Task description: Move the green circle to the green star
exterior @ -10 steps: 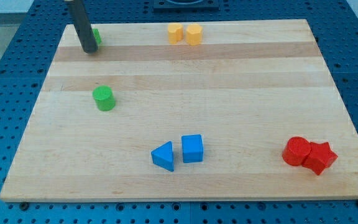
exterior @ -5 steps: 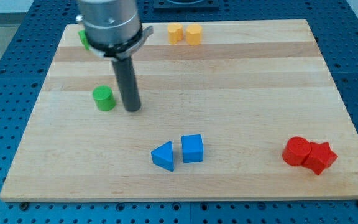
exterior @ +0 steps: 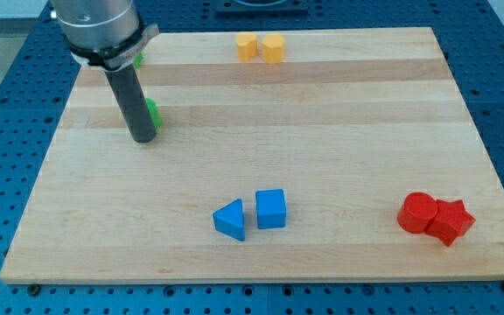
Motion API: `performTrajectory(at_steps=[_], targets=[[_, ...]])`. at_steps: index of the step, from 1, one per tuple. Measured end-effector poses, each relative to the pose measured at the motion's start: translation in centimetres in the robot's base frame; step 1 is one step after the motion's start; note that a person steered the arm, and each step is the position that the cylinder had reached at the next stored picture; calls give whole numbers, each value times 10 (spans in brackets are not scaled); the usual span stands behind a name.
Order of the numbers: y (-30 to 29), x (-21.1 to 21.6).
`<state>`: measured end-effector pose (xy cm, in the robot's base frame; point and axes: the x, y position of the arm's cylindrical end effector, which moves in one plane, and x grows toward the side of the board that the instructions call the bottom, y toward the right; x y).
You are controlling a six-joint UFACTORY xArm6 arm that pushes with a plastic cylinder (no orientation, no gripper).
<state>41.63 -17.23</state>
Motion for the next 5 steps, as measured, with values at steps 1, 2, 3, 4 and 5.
performTrajectory(at_steps=[1, 2, 3, 4, 5], targets=[[-3, -18], [-3, -37], [-4, -63], [-5, -87], [-6, -109]])
